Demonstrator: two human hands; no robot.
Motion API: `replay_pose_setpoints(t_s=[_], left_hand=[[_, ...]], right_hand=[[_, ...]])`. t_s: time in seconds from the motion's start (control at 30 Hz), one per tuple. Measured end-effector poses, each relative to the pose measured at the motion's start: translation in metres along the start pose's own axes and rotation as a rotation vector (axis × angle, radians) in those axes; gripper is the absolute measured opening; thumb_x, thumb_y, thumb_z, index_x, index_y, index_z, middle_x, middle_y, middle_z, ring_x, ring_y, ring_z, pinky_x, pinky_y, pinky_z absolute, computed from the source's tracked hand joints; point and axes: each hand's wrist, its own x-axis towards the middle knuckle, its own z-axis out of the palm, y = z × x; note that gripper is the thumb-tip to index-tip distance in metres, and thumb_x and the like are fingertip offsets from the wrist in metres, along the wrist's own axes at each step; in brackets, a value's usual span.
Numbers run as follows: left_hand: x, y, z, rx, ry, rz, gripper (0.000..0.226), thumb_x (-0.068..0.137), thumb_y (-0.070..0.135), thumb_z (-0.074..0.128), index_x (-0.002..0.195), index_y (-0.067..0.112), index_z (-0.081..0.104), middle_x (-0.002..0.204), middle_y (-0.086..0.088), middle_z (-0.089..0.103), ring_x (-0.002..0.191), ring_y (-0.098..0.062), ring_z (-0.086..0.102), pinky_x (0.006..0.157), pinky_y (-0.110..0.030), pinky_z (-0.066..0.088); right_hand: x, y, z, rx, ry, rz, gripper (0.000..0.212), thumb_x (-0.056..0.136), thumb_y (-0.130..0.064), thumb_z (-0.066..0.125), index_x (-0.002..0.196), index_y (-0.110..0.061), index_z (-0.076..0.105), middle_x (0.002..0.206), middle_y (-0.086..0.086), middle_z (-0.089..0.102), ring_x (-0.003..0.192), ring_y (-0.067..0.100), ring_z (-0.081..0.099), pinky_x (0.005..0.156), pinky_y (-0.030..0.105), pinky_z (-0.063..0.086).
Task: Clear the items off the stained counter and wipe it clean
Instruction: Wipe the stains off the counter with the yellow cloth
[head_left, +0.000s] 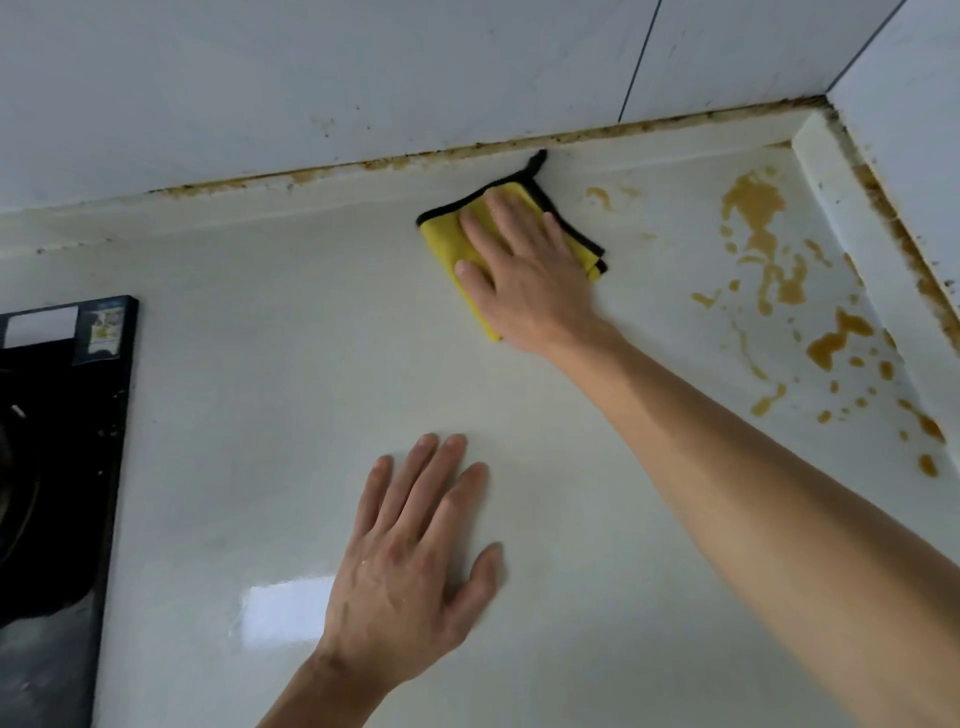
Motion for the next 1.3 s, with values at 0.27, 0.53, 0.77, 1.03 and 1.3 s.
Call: replay_pose_setpoints(t_s=[0.27,0.53,0.77,1.03,1.3], left_hand=[[0.001,0.002,-0.001,0.009,-0.010,-0.009,0.064,0.097,0.051,0.059,0.150,0.016,0.058,0.171,-0.003,0.035,0.161,-0.025,0.028,0.128,-0.058,0.026],[0.001,0.000,-0.001,0.004,-0.007,-0.006,0.065,0.097,0.053,0.057,0.150,0.016,0.058,0.171,-0.002,0.036,0.162,-0.024,0.028,0.129,-0.056,0.024],[0.001,0.001,-0.001,0.001,-0.013,0.004,0.065,0.096,0.053,0.058,0.151,0.017,0.056,0.172,-0.001,0.033,0.162,-0.025,0.027,0.131,-0.051,0.019],[0.026,0.020,-0.011,0.012,-0.032,-0.057,0.056,0.097,0.044,0.054,0.147,0.018,0.055,0.163,-0.006,0.043,0.151,-0.034,0.040,0.123,-0.054,0.029],[0.097,0.066,0.009,0.052,-0.092,-0.060,0.058,0.102,0.042,0.049,0.152,0.015,0.047,0.165,-0.012,0.036,0.154,-0.037,0.032,0.120,-0.060,0.023]], right_hand=[[-0.048,0.039,-0.005,-0.041,0.069,0.329,0.064,0.109,-0.050,0.023,0.167,-0.024,0.020,0.175,0.011,0.012,0.162,0.027,0.007,0.130,0.049,0.004],[-0.020,0.046,-0.005,0.005,0.006,0.155,0.065,0.108,-0.054,0.024,0.167,-0.029,0.015,0.176,0.001,0.005,0.163,0.020,0.002,0.131,0.044,0.001],[-0.049,0.076,-0.011,-0.019,0.078,0.457,0.065,0.109,-0.050,0.022,0.168,-0.023,0.016,0.175,0.009,0.008,0.162,0.026,0.004,0.130,0.049,0.002],[-0.136,0.082,-0.009,-0.042,-0.006,0.207,0.065,0.108,-0.054,0.018,0.168,-0.030,0.013,0.176,-0.001,0.004,0.163,0.017,0.001,0.131,0.043,0.001],[-0.113,0.093,-0.014,-0.010,0.009,0.336,0.063,0.110,-0.051,0.017,0.168,-0.029,0.008,0.176,0.001,-0.001,0.163,0.019,-0.003,0.131,0.044,-0.002]])
